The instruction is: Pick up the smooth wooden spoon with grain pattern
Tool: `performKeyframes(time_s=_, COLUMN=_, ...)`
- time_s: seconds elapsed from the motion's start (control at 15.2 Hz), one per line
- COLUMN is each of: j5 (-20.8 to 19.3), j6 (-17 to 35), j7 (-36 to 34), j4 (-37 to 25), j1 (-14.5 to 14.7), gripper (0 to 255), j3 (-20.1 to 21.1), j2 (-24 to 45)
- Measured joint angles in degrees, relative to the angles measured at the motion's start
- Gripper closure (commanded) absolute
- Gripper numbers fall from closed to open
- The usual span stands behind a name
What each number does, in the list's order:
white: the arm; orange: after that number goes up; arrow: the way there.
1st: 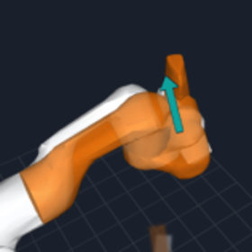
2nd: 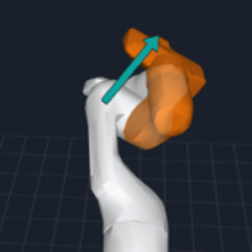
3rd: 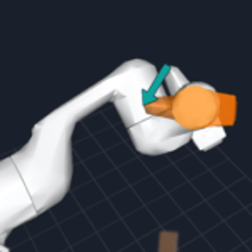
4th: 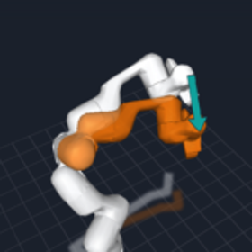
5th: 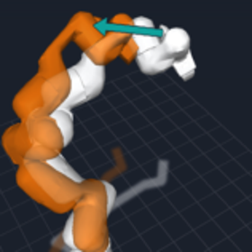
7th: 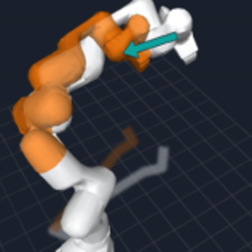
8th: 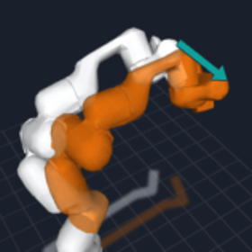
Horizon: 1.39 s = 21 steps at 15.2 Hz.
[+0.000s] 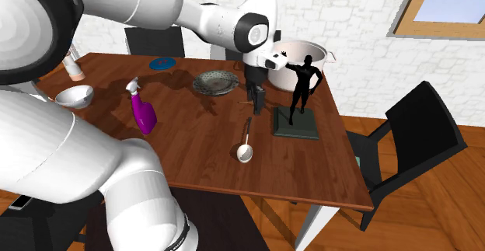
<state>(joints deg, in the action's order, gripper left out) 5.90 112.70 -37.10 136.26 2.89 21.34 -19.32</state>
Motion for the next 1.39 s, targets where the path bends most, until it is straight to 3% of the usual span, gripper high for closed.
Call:
performKeyframes(time_s=0.33, j5=-2.38, j6=5.53, j7=-8.34, j4=-5.48, j1=0.18, gripper=0, j3=4.31, j2=11.61)
performKeyframes(time_s=0.73, j5=-7.57, j6=8.15, j7=-18.59, j4=-14.70, j1=2.06, gripper=0, j3=7.06, j2=24.79)
performKeyframes(time_s=1.39, j5=-17.12, j6=7.64, j7=-32.16, j4=-37.28, j1=10.70, gripper=0, j3=5.03, j2=49.06)
